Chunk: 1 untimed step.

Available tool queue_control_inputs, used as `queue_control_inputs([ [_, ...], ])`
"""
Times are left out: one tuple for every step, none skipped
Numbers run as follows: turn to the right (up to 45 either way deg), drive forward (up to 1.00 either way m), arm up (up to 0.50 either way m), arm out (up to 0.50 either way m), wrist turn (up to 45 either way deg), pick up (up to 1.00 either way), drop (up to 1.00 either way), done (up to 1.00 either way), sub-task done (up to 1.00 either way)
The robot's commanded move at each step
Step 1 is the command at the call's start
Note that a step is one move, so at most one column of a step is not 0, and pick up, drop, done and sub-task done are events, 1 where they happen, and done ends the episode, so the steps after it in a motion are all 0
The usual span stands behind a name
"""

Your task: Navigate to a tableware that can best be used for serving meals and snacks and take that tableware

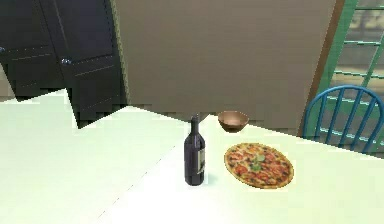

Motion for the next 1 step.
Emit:
queue_control_inputs([
  [0.0,0.0,0.0,0.0,45.0,0.0,0.0,0.0,0.0],
])
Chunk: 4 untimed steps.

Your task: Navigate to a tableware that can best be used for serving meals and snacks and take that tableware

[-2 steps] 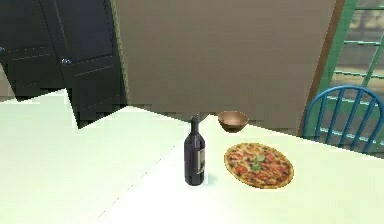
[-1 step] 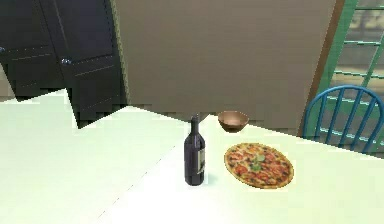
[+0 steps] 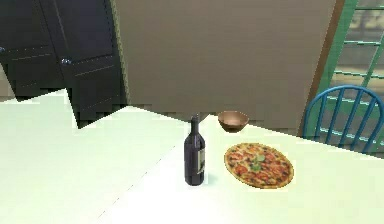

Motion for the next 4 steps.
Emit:
queue_control_inputs([
  [0.0,0.0,0.0,0.0,45.0,0.0,0.0,0.0,0.0],
  [0.0,0.0,0.0,0.0,45.0,0.0,0.0,0.0,0.0],
  [0.0,0.0,0.0,0.0,15.0,0.0,0.0,0.0,0.0],
  [0.0,0.0,-0.3,0.0,0.0,0.0,0.0,0.0,0.0],
])
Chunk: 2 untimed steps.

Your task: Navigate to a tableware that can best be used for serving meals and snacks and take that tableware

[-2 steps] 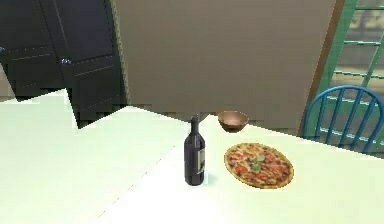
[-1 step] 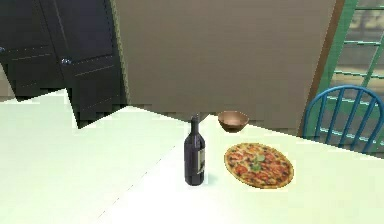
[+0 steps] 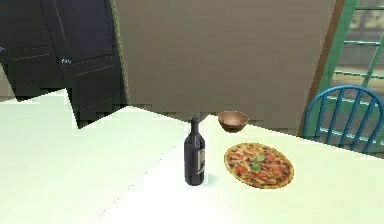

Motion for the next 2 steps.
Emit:
queue_control_inputs([
  [0.0,0.0,0.0,0.0,0.0,1.0,0.0,0.0,0.0],
  [0.0,0.0,0.1,0.0,0.0,0.0,0.0,0.0,0.0],
])
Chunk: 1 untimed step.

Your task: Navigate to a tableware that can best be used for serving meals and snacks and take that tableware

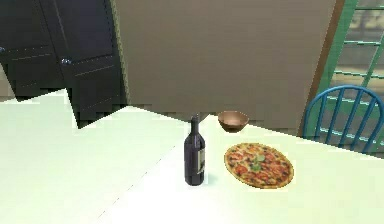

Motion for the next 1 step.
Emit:
queue_control_inputs([
  [0.0,0.0,0.0,0.0,0.0,0.0,0.0,1.0,0.0],
])
